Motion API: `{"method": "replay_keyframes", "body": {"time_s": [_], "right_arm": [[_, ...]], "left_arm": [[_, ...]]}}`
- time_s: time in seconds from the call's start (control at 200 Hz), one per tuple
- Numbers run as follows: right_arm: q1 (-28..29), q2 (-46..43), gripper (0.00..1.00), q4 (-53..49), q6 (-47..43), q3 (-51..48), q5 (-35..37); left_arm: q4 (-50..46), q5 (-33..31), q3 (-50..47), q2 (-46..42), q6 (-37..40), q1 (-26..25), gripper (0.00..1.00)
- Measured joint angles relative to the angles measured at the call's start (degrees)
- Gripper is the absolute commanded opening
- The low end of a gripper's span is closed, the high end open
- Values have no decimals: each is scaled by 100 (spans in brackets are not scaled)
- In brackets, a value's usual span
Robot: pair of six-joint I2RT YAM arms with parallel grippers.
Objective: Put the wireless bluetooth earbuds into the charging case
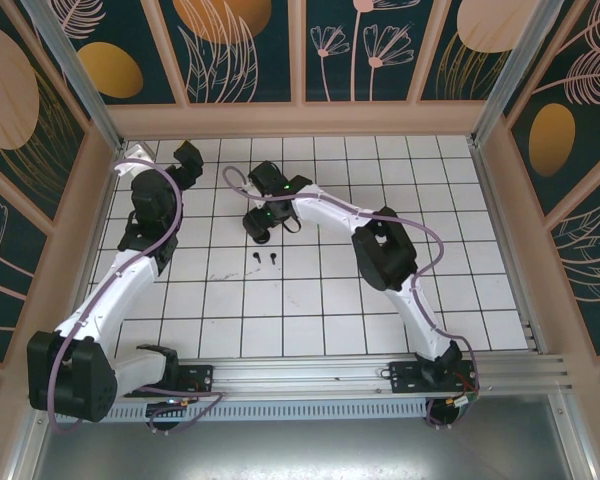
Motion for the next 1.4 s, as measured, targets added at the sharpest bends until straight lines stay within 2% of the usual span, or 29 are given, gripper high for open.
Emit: {"method": "replay_keyframes", "body": {"time_s": [0.275,1.151,1.396], "right_arm": [[55,380,71,-269,-90,328,66],[153,492,72,-533,-315,343,136],[160,557,65,-601,-328,455,240]], "left_arm": [[-87,262,-55,-4,-111,181,99],[-83,748,-57,79,-295,188,99],[-83,796,-61,87,-317,188,99]]}}
